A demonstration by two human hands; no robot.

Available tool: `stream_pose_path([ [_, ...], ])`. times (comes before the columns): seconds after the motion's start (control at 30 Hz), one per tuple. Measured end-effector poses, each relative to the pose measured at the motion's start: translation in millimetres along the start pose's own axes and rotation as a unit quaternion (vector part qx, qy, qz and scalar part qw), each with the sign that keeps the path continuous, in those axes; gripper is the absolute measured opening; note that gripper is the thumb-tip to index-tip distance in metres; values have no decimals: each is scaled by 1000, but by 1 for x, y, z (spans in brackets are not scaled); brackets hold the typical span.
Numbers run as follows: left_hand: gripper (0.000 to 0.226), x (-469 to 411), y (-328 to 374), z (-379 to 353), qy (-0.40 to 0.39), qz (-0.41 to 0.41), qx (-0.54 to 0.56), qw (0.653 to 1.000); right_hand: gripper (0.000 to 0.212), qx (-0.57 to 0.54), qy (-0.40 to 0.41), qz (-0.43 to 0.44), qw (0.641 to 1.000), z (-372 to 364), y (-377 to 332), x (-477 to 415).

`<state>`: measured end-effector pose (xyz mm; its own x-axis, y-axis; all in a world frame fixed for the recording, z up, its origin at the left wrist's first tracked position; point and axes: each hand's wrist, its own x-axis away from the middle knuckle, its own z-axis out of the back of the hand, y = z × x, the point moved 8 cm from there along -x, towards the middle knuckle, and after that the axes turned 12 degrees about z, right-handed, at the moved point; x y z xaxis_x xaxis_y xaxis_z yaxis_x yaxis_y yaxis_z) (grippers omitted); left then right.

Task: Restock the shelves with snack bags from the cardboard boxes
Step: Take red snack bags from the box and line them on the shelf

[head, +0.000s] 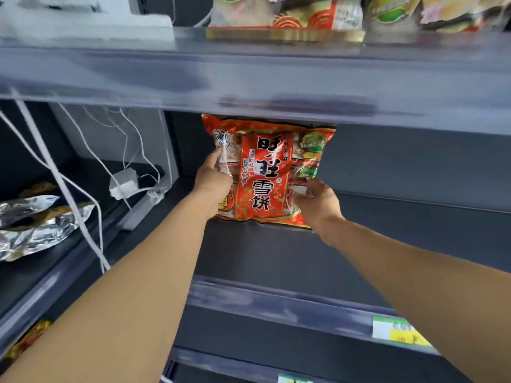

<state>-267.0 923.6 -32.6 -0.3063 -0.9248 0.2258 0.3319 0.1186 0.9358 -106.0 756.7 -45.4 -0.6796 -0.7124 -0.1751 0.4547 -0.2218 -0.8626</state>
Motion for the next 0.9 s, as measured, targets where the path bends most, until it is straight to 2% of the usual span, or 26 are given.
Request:
stream_pose_path([
  [0.1,71,-9,10,-6,-8,-10,-1,1000,10,16,3,8,1000,-1,1,-11],
  [0.2,72,-18,16,-13,-8,-12,10,1000,8,10,15,6,1000,-2,3,-20],
  [0.3,75,-22,14,-18,2,-22,7,1000,28,-13,-10,2,1000,-10,5,-26],
  [0.4,73,-19,9,-19,10,-30,-4,1000,34,-28,-18,-8,999,-11,7,-28],
  [0.5,74,-7,2,-14,46,-9,-62,997,42,16,-4,-10,1000,-5,10,-24],
  [0.6,57,21,-1,-12,93,-17,-141,986,51,70,25,-5,997,9,8,-8],
  [0.7,39,63,0,-29,43,-54,-181,981,43,96,8,39,995,24,1,18],
  [0.9,35,171,12,-97,-70,-104,-230,965,42,140,-47,109,983,89,-2,87],
])
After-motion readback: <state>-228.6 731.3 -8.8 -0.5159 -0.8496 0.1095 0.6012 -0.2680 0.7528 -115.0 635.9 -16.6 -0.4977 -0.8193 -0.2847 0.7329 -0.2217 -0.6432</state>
